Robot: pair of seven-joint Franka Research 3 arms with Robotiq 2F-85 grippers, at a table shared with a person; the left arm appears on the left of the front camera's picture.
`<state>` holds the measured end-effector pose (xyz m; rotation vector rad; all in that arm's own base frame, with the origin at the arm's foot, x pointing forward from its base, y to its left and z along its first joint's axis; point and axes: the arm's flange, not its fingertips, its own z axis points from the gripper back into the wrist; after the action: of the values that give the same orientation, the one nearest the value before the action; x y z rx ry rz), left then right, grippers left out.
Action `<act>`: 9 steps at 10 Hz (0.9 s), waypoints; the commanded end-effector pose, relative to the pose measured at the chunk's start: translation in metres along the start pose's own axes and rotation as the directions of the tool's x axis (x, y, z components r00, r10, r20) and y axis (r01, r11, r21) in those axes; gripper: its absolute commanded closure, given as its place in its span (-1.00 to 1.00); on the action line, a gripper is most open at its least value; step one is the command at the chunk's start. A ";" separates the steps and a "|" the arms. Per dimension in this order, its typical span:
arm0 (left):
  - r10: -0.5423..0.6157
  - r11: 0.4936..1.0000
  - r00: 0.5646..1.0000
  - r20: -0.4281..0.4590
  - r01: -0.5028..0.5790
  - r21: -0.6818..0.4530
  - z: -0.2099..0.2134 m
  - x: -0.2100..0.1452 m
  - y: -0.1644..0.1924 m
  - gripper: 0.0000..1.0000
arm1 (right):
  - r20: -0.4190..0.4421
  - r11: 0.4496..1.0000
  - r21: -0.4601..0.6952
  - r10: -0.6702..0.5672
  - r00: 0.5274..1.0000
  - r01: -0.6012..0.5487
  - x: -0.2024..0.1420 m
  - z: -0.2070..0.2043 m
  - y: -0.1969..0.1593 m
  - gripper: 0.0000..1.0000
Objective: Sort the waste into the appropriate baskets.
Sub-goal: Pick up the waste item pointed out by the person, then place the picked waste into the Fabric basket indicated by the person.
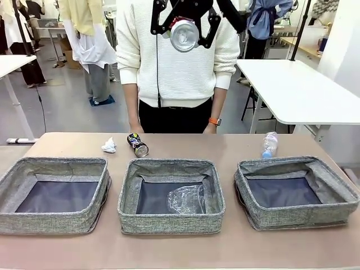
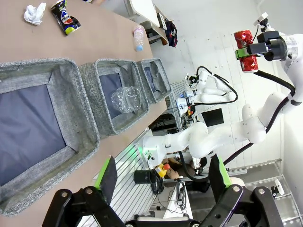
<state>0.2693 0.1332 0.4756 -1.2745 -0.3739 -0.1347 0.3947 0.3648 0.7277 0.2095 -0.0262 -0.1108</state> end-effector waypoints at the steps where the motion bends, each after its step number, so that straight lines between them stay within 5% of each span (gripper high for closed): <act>1: -0.020 1.000 1.000 0.009 0.020 -0.020 0.000 0.000 -0.002 -1.00 | 0.005 1.000 0.001 -0.006 1.000 0.006 -0.003 -0.002 -0.003 1.00; 9: -0.020 1.000 1.000 0.009 0.020 -0.020 0.000 0.000 -0.002 -1.00 | 0.005 1.000 0.001 -0.006 1.000 0.006 -0.003 -0.002 -0.003 1.00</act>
<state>0.2693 0.1332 0.4756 -1.2745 -0.3741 -0.1347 0.3949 0.3646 0.7277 0.2096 -0.0262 -0.1114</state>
